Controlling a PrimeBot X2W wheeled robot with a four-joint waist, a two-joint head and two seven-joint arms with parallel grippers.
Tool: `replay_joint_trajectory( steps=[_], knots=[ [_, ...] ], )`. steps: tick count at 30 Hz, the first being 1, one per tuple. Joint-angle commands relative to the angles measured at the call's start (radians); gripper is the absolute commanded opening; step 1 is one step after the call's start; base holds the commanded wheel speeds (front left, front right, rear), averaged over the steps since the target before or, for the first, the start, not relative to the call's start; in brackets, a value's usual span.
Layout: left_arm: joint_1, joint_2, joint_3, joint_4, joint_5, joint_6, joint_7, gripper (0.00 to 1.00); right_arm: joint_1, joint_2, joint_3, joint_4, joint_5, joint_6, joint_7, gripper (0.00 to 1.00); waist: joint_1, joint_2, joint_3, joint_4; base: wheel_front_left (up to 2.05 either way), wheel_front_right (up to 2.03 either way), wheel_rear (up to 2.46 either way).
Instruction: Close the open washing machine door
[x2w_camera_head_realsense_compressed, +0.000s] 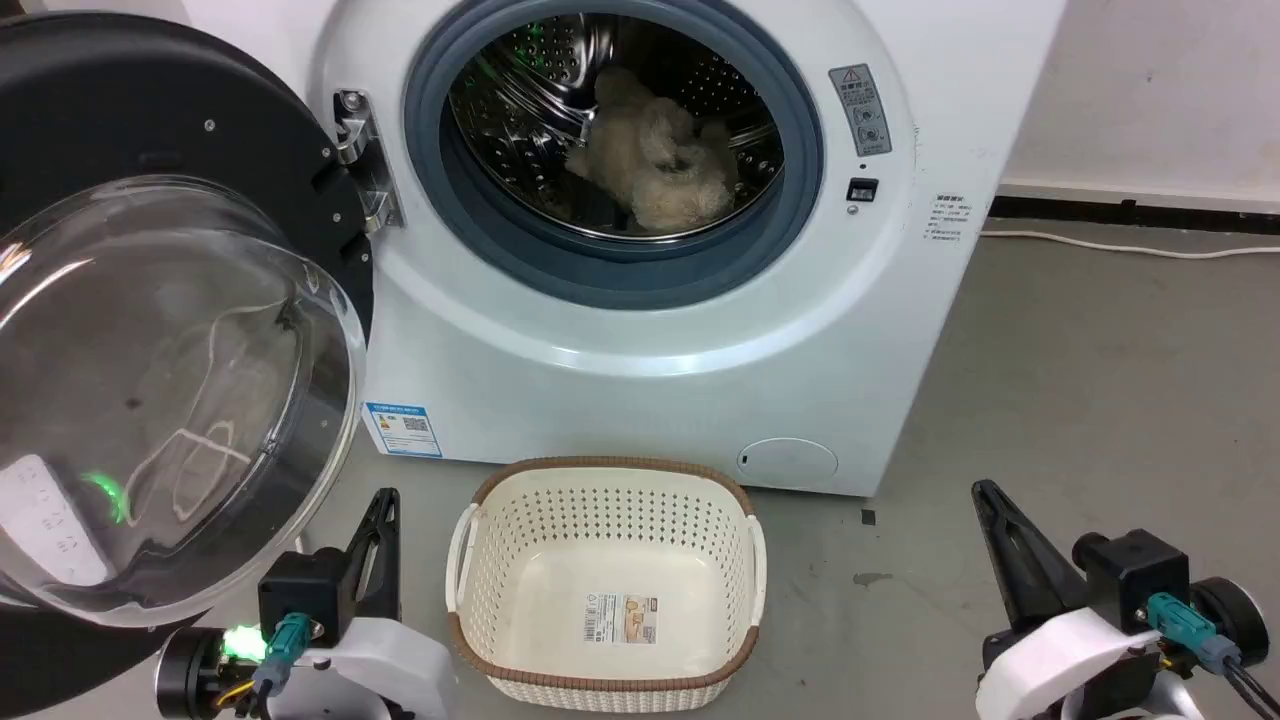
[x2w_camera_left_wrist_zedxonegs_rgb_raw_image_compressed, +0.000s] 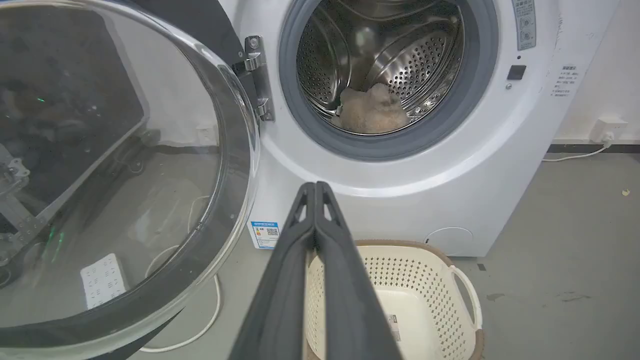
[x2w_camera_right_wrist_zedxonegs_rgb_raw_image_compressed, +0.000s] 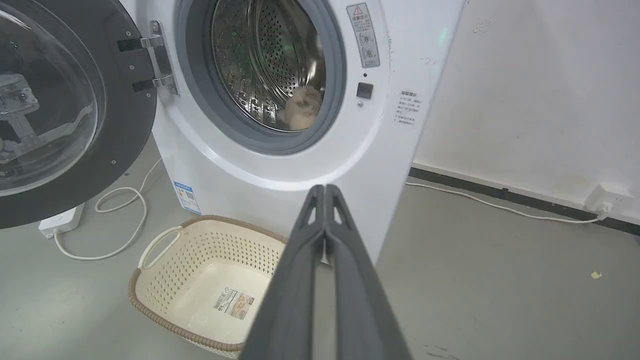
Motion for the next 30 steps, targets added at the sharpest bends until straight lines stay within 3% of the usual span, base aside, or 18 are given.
replay_joint_trajectory(
  steps=[1,30],
  knots=[
    [0.011,0.0,0.001,-0.004,0.003,0.003,0.0,0.0,0.018,0.004,0.0,-0.005,-0.008,0.001,0.0,0.0,0.0,-0.0001,0.0,0.0,0.0,0.0,0.0],
    [0.011,0.0,0.001,-0.004,0.003,0.003,0.0,0.0,0.018,0.004,0.0,-0.005,-0.008,0.001,0.0,0.0,0.0,-0.0001,0.0,0.0,0.0,0.0,0.0]
  ],
)
